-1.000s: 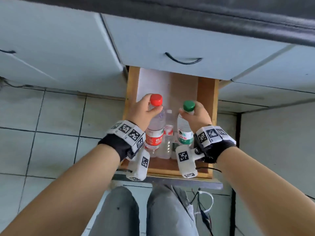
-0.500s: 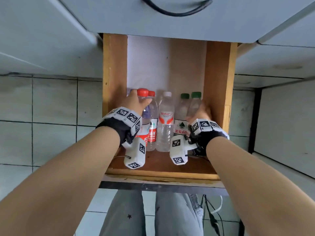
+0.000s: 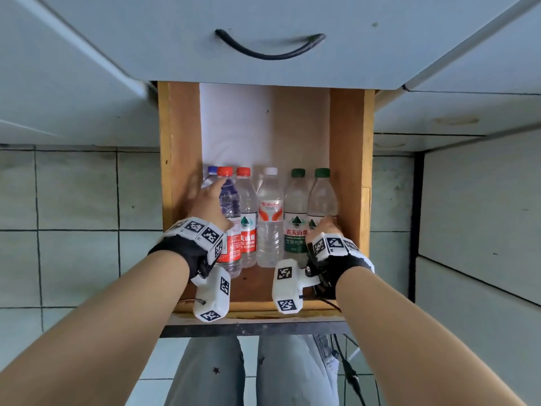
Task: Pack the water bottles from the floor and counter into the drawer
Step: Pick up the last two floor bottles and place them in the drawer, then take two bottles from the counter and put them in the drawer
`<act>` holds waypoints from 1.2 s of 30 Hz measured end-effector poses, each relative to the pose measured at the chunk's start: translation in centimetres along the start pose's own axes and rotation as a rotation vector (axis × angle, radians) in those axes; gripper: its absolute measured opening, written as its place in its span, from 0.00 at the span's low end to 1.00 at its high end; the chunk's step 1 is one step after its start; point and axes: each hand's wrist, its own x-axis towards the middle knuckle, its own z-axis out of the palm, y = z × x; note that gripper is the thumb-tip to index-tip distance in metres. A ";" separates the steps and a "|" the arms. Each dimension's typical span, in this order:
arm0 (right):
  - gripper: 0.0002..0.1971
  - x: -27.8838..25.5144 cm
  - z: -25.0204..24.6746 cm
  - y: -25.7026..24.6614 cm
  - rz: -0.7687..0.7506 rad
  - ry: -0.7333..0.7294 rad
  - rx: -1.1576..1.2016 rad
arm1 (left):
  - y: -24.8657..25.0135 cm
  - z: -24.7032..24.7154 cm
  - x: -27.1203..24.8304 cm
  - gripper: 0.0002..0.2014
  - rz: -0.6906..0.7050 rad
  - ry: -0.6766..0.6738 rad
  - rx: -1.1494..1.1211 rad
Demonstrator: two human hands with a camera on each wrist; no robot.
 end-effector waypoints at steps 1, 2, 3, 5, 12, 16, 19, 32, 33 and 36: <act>0.24 0.1 0.1 0.0 0.015 0.008 0.042 | 0.0 0.1 0.0 0.50 0.024 -0.001 0.000; 0.26 0.5 0.2 0.1 0.015 0.028 0.035 | -0.2 0.3 0.1 0.49 0.037 -0.002 0.005; 0.29 0.9 0.4 0.3 0.010 0.042 -0.018 | -0.4 0.4 0.0 0.48 0.048 0.001 0.005; 0.31 1.2 0.9 1.0 -0.017 0.038 -0.181 | -0.6 0.7 0.0 0.43 0.039 0.012 0.015; 0.29 1.4 2.4 1.9 -0.111 0.155 -0.224 | -0.5 0.8 -0.8 0.36 0.029 -0.007 -0.002; 0.25 1.0 1.7 1.1 -0.069 0.101 -0.212 | -0.1 -0.4 -1.4 0.32 0.058 -0.005 -0.050; 0.17 0.3 1.0 0.0 -0.052 -0.178 -0.224 | 0.8 -2.2 -2.6 0.23 0.088 -0.009 -0.176; 0.08 -22.2 -8.8 -14.1 -0.661 -0.028 0.466 | 8.3 -21.6 -16.4 0.09 0.402 0.174 -0.952; 0.07 -23.7 -9.7 -14.8 -0.711 0.014 0.453 | 8.6 -23.4 -17.5 0.09 0.434 0.203 -0.979; 0.10 -27.3 -12.5 -16.8 -0.832 0.128 0.489 | 9.5 -28.4 -20.4 0.09 0.529 0.300 -1.038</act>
